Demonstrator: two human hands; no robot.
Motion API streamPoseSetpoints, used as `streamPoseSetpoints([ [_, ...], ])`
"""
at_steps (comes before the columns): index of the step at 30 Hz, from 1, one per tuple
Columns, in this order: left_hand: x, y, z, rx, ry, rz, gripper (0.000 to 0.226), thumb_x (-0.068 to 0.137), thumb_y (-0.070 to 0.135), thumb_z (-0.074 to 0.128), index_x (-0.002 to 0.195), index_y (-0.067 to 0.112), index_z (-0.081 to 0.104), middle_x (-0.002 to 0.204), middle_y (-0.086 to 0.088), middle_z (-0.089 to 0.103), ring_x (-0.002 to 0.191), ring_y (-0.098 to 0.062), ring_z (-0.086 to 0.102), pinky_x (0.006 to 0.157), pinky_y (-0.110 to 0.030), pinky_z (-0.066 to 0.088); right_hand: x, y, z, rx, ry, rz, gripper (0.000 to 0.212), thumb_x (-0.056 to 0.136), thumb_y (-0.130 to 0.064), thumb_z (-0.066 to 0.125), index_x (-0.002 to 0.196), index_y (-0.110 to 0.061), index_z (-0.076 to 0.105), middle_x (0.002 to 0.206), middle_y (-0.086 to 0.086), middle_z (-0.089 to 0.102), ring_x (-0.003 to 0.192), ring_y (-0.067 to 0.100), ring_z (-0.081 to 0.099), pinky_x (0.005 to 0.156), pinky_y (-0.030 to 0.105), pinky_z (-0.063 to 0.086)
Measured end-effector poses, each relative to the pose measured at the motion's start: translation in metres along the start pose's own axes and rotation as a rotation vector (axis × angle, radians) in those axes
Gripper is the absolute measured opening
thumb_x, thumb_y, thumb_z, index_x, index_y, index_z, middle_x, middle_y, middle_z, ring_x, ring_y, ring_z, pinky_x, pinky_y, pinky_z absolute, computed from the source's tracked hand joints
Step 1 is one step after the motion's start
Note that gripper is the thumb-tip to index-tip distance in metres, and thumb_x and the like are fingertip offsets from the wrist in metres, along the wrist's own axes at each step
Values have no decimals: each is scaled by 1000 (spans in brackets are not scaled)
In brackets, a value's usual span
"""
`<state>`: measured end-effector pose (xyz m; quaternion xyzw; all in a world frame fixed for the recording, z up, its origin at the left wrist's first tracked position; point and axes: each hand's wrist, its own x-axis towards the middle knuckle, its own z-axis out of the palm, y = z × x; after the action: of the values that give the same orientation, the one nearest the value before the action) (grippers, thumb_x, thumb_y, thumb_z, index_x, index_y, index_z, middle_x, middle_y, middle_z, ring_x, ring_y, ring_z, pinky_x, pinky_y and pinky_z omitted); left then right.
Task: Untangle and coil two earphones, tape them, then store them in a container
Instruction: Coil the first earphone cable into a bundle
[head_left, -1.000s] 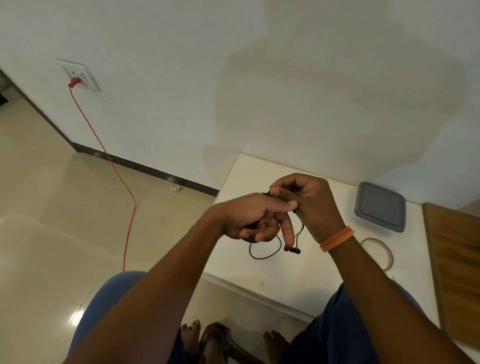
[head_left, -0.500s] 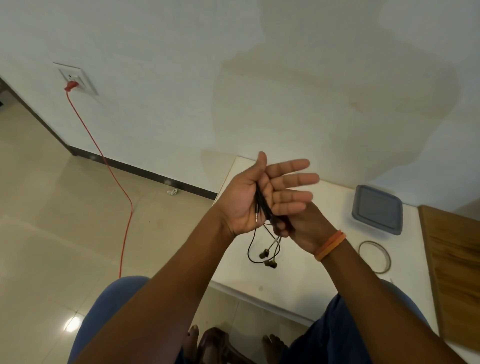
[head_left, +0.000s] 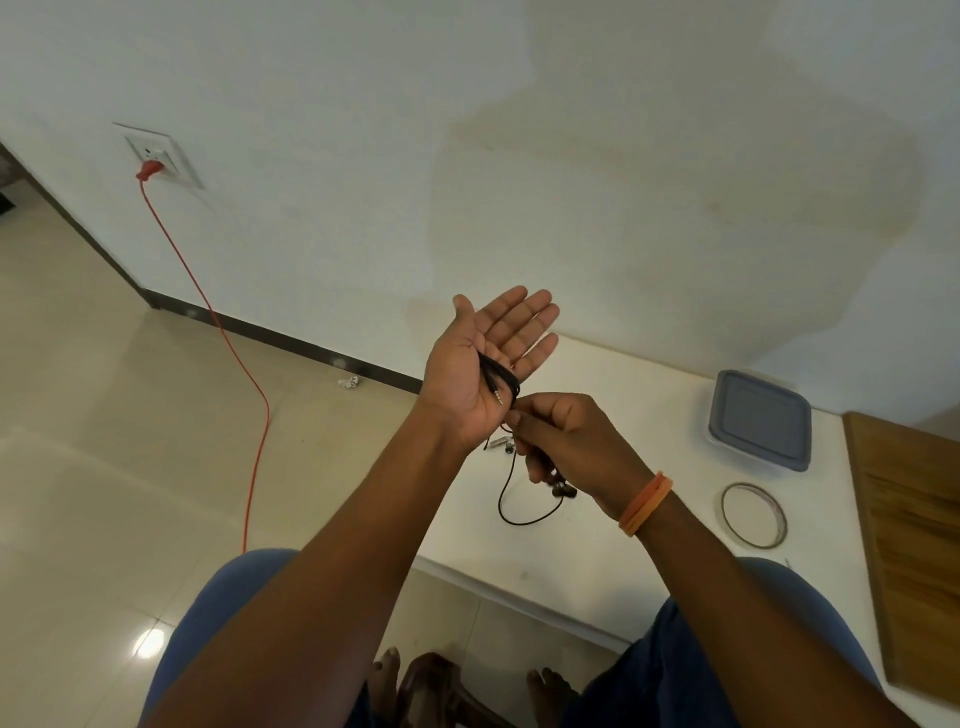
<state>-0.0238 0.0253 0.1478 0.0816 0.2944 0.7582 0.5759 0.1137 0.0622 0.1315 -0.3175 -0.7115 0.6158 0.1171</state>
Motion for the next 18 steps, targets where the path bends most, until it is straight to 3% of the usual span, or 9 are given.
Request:
streamPoseSetpoints([
  [5,2,7,-7,241,145,43,60,105,50,23,133,6,54,127,-12,67,118,-24,64,103,-48,49,-2,2,-9,-224,28,-50,13,93,-24,64,95,-15,73,64,-5,66,49,13,64,44,18,46],
  [9,0,3,-7,408,201,-57,58,105,50,25,127,8,59,121,-9,70,114,-20,66,100,-52,50,-5,3,-17,-286,111,-187,11,88,-14,68,96,-17,76,65,-12,69,49,3,63,53,12,47],
  [13,-4,-8,-2,632,213,-109,54,104,49,31,116,9,65,112,-9,73,104,-20,71,86,-42,59,-10,-1,-18,-482,165,-419,21,85,-6,70,100,-19,76,79,-20,71,67,-2,62,64,8,42],
  [15,-6,-11,-2,734,174,-176,56,104,50,33,114,7,66,108,-12,74,94,-23,73,78,-37,60,-10,-4,-18,-663,165,-559,22,86,-4,66,99,-19,75,89,-11,73,74,4,61,67,14,43],
  [18,-13,-13,-2,877,36,-318,62,101,57,32,99,11,73,92,-14,75,84,-26,73,69,-32,59,-10,-7,-18,-858,154,-635,19,86,-4,56,87,-15,71,81,-4,70,68,15,57,66,30,44],
])
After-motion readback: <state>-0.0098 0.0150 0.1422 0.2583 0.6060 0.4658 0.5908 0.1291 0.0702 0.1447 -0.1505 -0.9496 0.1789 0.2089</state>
